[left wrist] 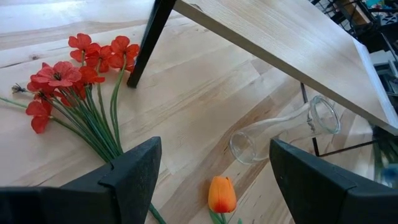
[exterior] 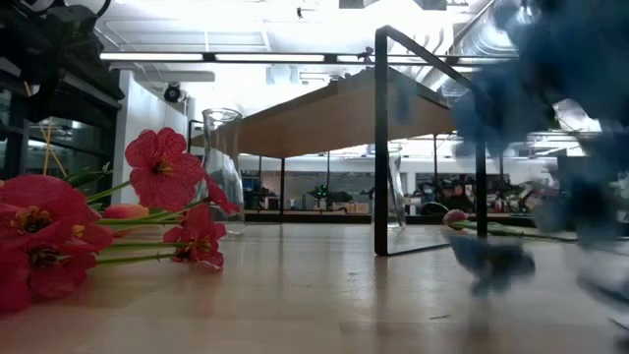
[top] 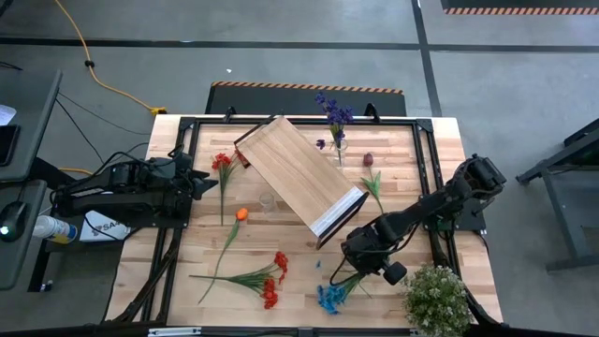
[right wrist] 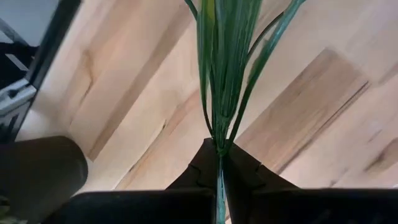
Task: Pick and place flowers into a vace then onto a shelf
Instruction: Put the blue flowers into the top transparent vase
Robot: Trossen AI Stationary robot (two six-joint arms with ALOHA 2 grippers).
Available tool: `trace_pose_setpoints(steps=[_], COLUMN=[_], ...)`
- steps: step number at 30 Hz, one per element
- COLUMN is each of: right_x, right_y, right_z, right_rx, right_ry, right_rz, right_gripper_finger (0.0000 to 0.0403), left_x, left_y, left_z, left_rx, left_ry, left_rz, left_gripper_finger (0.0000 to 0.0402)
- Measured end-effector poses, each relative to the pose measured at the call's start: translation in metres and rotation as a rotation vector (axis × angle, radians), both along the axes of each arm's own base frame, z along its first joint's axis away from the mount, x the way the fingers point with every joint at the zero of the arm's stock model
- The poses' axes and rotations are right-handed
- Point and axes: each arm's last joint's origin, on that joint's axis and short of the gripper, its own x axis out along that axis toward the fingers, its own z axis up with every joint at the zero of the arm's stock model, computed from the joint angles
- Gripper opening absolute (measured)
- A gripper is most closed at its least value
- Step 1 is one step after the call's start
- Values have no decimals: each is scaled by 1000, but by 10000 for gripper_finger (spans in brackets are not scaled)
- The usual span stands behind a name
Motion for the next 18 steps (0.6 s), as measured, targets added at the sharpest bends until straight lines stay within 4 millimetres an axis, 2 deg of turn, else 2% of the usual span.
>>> trace_pose_setpoints(steps=[8, 18], right_x=[16, 26], right_y=[4, 6], right_z=[40, 85], right_rx=[-17, -73], right_ry=[-87, -194], right_rz=[7, -7], right_gripper_finger=[0, 0], left_x=[0, 0], left_y=[0, 0], left_z=[0, 0], left_rx=[0, 1], left_ry=[0, 0], left_rz=[0, 1], left_gripper_finger=[333, 333])
